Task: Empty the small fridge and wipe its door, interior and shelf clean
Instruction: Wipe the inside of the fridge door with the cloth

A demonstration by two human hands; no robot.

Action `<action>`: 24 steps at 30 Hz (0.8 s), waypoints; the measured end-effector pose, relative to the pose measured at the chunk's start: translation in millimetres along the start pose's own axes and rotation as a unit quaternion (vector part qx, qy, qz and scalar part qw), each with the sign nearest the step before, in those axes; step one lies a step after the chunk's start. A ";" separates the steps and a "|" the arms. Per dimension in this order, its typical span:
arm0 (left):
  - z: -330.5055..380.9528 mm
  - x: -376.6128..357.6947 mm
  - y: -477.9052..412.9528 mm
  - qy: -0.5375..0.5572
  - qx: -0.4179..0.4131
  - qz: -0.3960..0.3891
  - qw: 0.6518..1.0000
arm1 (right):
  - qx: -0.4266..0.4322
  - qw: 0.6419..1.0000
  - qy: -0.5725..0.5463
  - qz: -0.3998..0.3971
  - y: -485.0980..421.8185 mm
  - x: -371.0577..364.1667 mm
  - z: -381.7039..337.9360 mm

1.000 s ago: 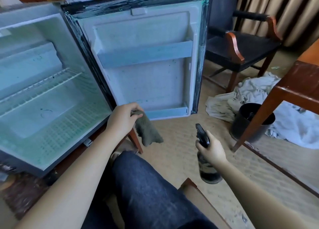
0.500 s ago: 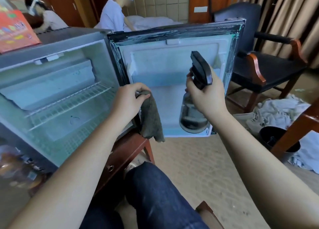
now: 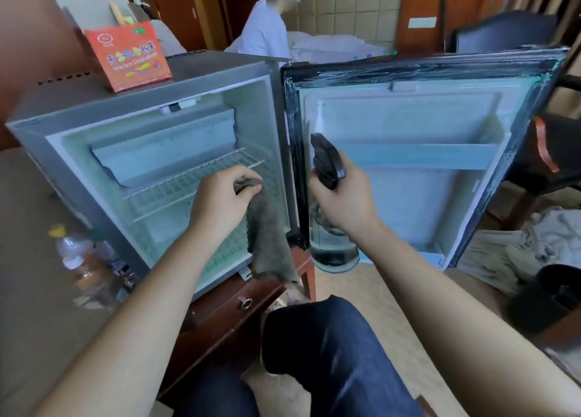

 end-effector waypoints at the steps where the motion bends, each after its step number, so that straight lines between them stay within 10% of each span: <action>1: -6.7 5.5 2.4 -0.002 0.005 0.002 1.000 | -0.008 1.000 0.008 0.006 1.1 -7.0 2.5; 24: -90.4 -26.3 84.7 -0.027 0.078 -0.106 0.991 | -0.249 0.966 0.059 -0.026 195.7 -101.1 135.7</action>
Point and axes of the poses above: each hand's wrist, its own y-axis away from the middle knuckle, its own x-axis out of the back of the hand, z = x × y, the point moved 7 cm from there along -y, towards the middle knuckle, and after that the axes turned 4 degrees about -z, right-handed, at the moved point
